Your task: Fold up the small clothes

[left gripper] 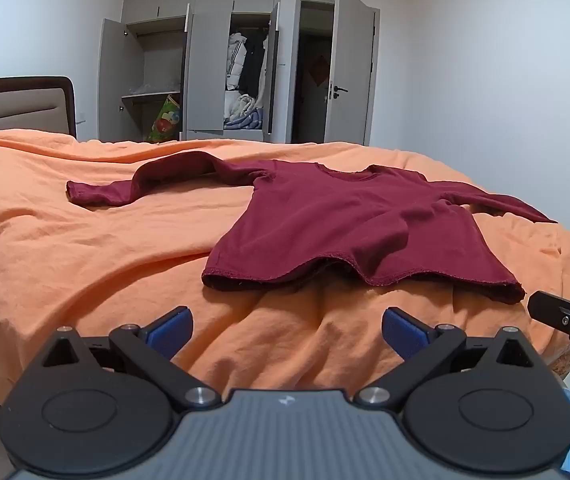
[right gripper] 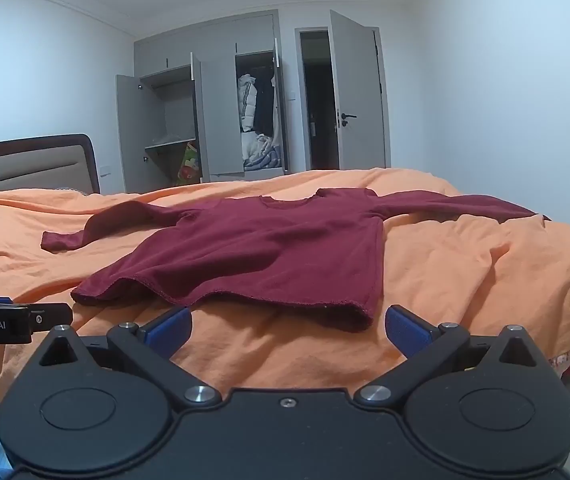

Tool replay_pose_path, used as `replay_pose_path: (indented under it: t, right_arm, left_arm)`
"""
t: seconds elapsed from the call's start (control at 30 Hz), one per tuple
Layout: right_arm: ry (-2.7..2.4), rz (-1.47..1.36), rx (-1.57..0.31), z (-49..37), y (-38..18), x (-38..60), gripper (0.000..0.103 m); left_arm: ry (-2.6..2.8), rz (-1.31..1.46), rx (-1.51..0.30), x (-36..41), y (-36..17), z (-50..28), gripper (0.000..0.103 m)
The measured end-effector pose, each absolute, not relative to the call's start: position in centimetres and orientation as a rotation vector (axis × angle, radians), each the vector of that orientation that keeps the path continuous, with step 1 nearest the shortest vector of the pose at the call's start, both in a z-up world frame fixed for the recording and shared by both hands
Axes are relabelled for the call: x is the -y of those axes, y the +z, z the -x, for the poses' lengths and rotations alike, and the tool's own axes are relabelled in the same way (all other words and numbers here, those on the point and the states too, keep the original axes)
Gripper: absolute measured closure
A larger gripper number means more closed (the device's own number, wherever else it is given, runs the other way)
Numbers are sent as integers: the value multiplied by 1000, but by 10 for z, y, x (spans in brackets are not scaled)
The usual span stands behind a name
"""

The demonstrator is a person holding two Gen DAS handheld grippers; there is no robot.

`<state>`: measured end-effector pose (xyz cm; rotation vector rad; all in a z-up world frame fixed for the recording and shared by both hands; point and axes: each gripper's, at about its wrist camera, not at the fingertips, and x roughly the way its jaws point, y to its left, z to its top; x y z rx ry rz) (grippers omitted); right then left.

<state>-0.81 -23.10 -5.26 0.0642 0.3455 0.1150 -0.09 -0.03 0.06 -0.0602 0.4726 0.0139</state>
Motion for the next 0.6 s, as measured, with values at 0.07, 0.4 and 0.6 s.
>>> replay_pose_path:
  t: [0.07,0.4,0.6]
  right_arm:
    - [114,-65,-345,8,-56,230,0]
    - [112,-68,-350,8,-56,231,0]
    - [109,-76,-358,6,-58,232,0]
  left_arm:
    - [14,56,-470,1,1,2,0]
    - [4,52,-486,2,-1,1,0]
    - [3,51,-487,3,-1,1,0]
